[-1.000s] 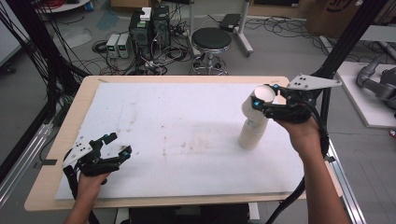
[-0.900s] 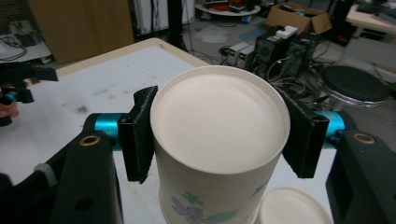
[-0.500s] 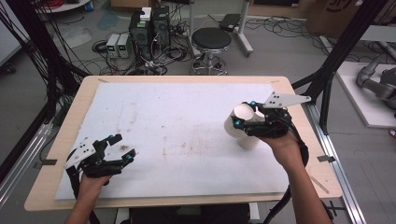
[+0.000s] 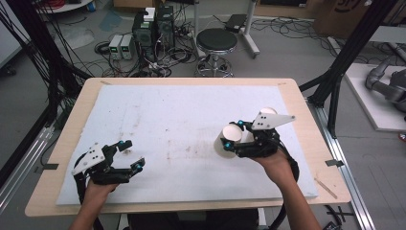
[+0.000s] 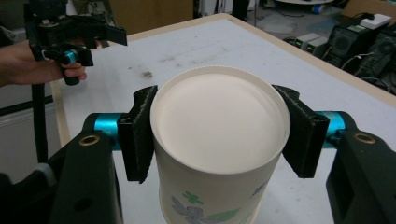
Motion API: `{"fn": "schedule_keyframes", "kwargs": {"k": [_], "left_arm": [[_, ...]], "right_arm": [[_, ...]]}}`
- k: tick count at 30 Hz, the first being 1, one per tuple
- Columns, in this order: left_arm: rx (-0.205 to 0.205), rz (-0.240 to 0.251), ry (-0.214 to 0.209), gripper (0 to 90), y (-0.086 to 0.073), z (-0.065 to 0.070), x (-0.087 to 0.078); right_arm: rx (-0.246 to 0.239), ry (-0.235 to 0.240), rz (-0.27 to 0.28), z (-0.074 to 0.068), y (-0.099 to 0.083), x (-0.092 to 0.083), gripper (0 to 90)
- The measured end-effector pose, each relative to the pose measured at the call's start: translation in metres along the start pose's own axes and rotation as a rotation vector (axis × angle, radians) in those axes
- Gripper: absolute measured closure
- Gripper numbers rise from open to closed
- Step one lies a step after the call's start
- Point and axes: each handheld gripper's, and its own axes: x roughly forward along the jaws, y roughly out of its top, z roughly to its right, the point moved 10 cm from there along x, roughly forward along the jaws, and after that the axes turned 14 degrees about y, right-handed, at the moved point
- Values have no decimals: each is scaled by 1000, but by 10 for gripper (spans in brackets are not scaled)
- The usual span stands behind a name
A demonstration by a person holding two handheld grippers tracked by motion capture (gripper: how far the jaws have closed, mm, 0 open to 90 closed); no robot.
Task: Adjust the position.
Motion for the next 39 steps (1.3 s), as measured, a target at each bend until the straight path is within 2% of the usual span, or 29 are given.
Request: {"fn": "schedule_keyframes", "kwargs": {"k": [6, 10, 15, 22, 32, 39], "left_arm": [[5, -1, -33, 152, 3, 13, 4], [23, -8, -56, 152, 3, 23, 7], [33, -12, -95, 153, 3, 35, 10], [48, -29, -126, 153, 1, 45, 15], [95, -59, -242, 153, 3, 78, 39], [111, -72, -289, 154, 3, 94, 54]], "right_arm": [[0, 47, 1, -6, -14, 20, 371], [-7, 80, 6, -12, -16, 30, 370], [-25, 98, -4, -16, -19, 39, 369], [-21, 128, -3, -17, -24, 46, 368], [-21, 170, -9, -24, -26, 56, 368], [-28, 170, -8, -26, -22, 56, 367]]}}
